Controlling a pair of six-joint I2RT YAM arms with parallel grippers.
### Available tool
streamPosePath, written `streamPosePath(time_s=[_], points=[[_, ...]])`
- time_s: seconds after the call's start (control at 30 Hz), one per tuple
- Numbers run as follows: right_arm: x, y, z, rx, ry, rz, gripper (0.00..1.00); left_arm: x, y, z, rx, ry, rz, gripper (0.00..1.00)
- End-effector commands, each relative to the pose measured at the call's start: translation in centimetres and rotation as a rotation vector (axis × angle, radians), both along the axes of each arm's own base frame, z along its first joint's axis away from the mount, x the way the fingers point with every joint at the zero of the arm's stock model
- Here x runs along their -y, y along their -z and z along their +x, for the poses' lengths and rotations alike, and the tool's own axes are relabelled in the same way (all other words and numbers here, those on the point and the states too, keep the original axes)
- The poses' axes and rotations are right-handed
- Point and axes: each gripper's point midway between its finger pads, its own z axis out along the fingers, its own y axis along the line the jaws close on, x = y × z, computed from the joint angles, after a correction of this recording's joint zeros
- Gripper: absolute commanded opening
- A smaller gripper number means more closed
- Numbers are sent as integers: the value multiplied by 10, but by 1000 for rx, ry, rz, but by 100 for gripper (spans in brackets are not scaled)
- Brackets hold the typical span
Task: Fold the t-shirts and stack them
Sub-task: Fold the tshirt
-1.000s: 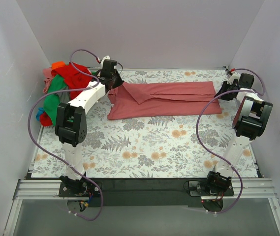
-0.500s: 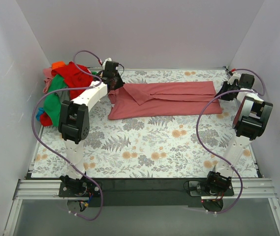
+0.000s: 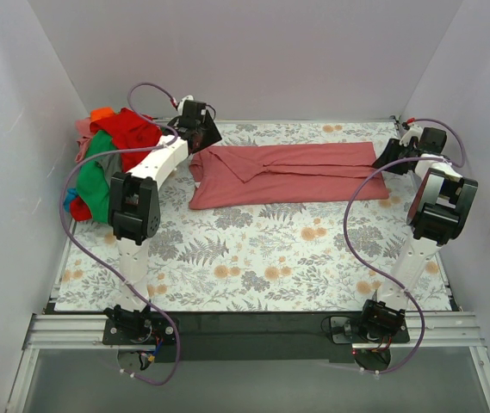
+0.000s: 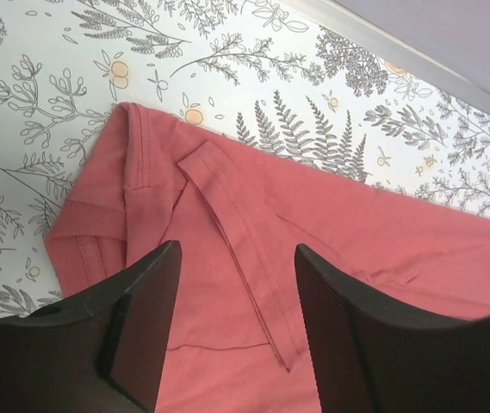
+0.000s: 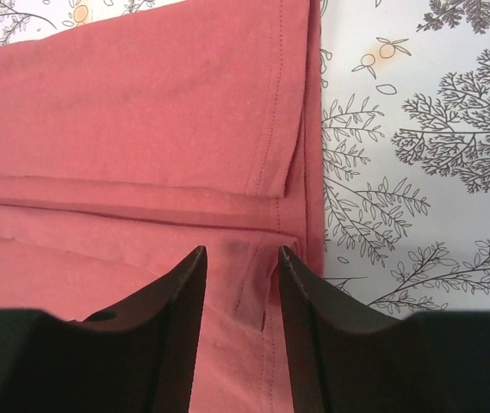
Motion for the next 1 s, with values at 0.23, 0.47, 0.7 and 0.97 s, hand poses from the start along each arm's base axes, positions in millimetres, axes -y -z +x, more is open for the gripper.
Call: streamPosePath(time_s=[0.23, 0.47, 0.7, 0.97], points=[[-33, -57, -20, 203, -240, 31, 49, -12, -78, -13, 126, 98, -32, 58], [-72, -43, -50, 216, -424, -1, 53, -1, -89, -96, 149, 291, -116, 58], [-126, -40, -65, 233, -641, -137, 53, -28, -87, -166, 183, 296, -49, 63], [-178, -58, -71, 280, -842, -300, 54, -65, -52, -218, 171, 233, 61, 73]])
